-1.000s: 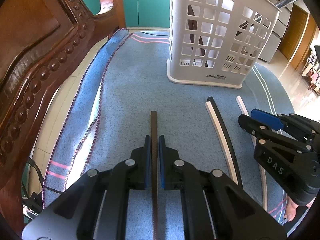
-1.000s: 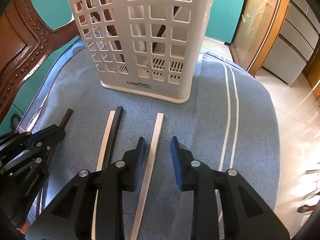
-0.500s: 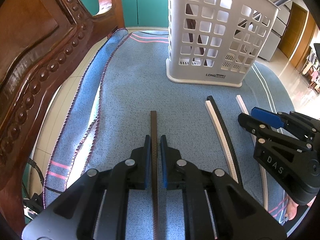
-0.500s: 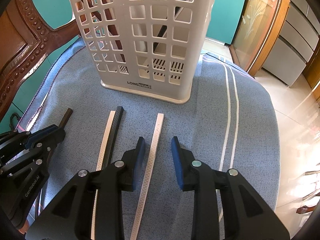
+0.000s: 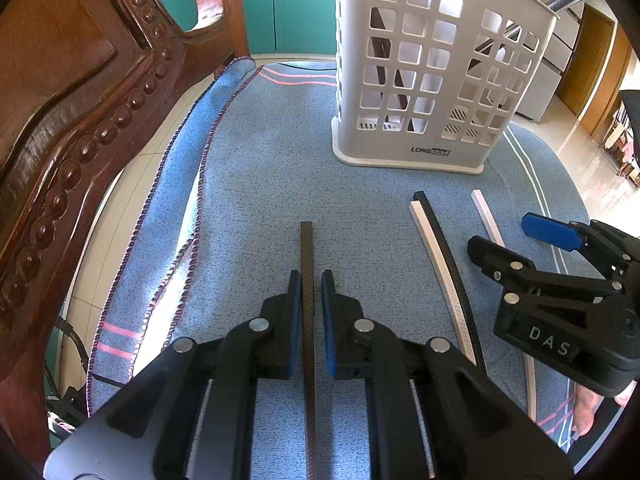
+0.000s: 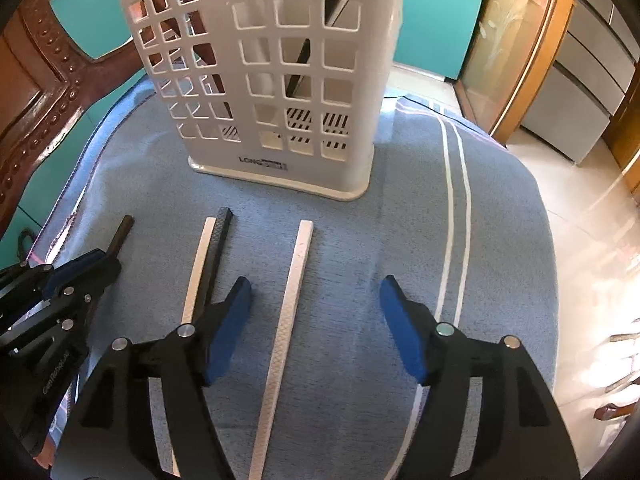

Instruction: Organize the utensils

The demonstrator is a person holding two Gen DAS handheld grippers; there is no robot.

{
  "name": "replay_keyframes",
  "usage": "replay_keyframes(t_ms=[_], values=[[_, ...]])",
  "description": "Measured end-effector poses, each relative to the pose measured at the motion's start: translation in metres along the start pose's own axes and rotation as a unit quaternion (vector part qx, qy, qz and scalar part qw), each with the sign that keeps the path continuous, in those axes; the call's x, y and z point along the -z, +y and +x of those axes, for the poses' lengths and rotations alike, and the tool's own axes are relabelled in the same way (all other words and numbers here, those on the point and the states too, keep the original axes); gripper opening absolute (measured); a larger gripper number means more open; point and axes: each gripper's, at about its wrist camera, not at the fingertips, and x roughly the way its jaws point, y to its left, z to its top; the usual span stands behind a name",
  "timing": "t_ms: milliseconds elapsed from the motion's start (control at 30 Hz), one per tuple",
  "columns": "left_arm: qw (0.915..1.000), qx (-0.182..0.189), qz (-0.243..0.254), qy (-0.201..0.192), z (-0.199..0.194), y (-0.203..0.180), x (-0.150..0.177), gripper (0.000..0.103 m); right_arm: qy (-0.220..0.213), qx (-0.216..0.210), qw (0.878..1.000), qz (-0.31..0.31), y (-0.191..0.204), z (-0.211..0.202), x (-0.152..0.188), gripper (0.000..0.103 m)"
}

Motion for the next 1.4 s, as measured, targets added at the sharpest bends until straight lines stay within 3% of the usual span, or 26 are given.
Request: replay_keyframes(t_ms=[133,233,333,400,433,667,1033,1233,1400], values=[[1.0,0.001,0.0,0.0,0.0,0.0,0.0,0.012,-0.003,-0.002,1.0,0.001,0.0,-0.001,0.0,0.065],[1.0,0.001,0.0,0.0,0.0,0.0,0.0,0.012,-0.004,-0.006,1.0,-0.003,0.001,-0.002,-0.001,0.056],[1.0,0.0,0.0,0.0,0.0,0.0,0.0,0.012,-0.008,-0.009,1.0,-0.007,0.006,-0.005,0.0,0.034],[1.0,0.001,-0.002,0.0,0.0,0.0,0.0,0.012,-0.009,-0.015,1.0,-0.006,0.007,-0.006,0.0,0.013],[1.0,0.002,-0.002,0.0,0.0,0.0,0.001,0.012,-0.009,-0.018,1.0,-0.006,0.009,-0.007,-0.001,0.011],[0.9996,0.015,-0.014,-0.021,-0.009,0.006,0.0,0.007,-0.023,-0.045,0.999,0.009,0.006,-0.016,-0.005,0.007],[0.9963,0.039,-0.02,-0.074,-0.044,0.011,-0.004,0.007,-0.131,-0.099,0.986,0.004,-0.009,-0.099,-0.017,0.007],[0.9952,0.045,-0.022,-0.084,-0.053,0.008,-0.004,0.007,-0.203,-0.133,0.97,0.018,-0.026,-0.162,-0.027,0.007],[0.9948,0.045,-0.03,-0.086,-0.053,0.013,-0.004,0.007,-0.278,-0.154,0.947,0.043,-0.041,-0.213,-0.045,0.007]])
